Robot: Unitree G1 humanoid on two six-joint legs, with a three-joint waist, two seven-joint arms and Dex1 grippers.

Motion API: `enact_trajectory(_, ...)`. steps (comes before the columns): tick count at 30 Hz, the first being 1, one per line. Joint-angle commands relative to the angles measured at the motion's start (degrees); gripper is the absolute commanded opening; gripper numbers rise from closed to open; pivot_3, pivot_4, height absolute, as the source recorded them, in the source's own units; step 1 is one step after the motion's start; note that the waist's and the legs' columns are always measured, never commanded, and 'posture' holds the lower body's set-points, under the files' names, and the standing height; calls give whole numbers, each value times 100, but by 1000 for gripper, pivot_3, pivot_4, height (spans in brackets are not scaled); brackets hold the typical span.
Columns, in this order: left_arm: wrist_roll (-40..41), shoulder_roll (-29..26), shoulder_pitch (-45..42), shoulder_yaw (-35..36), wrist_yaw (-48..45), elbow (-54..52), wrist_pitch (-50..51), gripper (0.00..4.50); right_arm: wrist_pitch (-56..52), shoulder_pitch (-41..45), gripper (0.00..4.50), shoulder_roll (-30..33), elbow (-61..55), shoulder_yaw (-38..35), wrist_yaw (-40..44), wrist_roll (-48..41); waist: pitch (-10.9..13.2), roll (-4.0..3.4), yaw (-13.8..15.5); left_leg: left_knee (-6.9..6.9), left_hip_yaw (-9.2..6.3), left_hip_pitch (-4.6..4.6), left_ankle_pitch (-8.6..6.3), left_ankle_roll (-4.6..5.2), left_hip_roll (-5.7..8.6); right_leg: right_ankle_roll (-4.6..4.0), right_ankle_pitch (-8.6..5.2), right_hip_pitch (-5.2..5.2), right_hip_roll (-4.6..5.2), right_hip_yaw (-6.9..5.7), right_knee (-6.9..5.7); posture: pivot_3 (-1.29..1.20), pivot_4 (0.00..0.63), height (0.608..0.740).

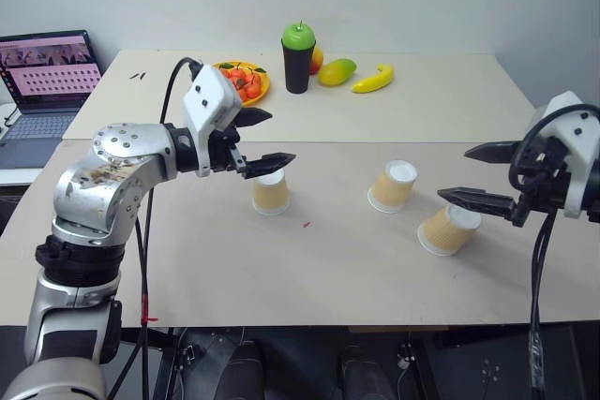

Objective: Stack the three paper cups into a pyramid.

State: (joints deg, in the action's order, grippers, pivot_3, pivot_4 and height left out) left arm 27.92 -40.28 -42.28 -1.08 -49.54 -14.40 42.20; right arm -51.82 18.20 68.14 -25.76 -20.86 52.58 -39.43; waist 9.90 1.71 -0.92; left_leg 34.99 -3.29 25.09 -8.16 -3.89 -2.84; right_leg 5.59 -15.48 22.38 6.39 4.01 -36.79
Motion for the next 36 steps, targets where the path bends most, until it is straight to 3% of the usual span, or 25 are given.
enact_trajectory(1, 52, 66, -102, 159, 47, -78, -134, 4482, 67, 42, 4500, 64, -128, -207, -51, 11, 0, 0, 0, 0, 0, 0, 0, 0, 0, 0, 0, 0, 0, 0, 0, 0, 150, 735)
enact_trajectory(7, 207, 241, -329, 186, 30, 218, -10, 4482, -192, 3, 4500, -49, -415, -364, -401, -84, 0, 0, 6, 1, -1, 0, 0, 0, 0, 1, 0, 0, 0, 0, 0, 0, 150, 735)
enact_trajectory(14, 191, 361, -358, 34, 32, 396, 67, 4482, -85, -654, 4500, 107, -165, -831, -506, 552, 0, 0, 17, 0, -1, 1, 0, 0, 1, -1, 1, 0, 0, 0, 1, 0, 150, 735)
enact_trajectory(19, 315, 550, -415, 30, 74, 324, 229, 4482, 318, -1651, 4500, -231, 137, -1176, -341, 990, 0, 1, 24, 2, -4, 2, 0, 0, 2, 2, -1, -5, -2, -1, 3, 0, 150, 735)
enact_trajectory(24, 273, 550, -370, 17, 104, 240, 333, 4482, 280, -2150, 4500, -736, 13, -1475, -189, 739, -1, 0, -22, 1, -6, -1, 0, 1, 3, 2, -1, -5, -5, 2, -1, 0, 150, 735)
enact_trajectory(36, 432, 478, -479, 108, 92, 97, 570, 4482, 551, -2063, 4500, -1368, 267, -907, -587, 850, 0, 0, -12, 6, -9, -1, 1, 0, 4, 12, -7, -10, -6, 2, 0, 0, 150, 735)
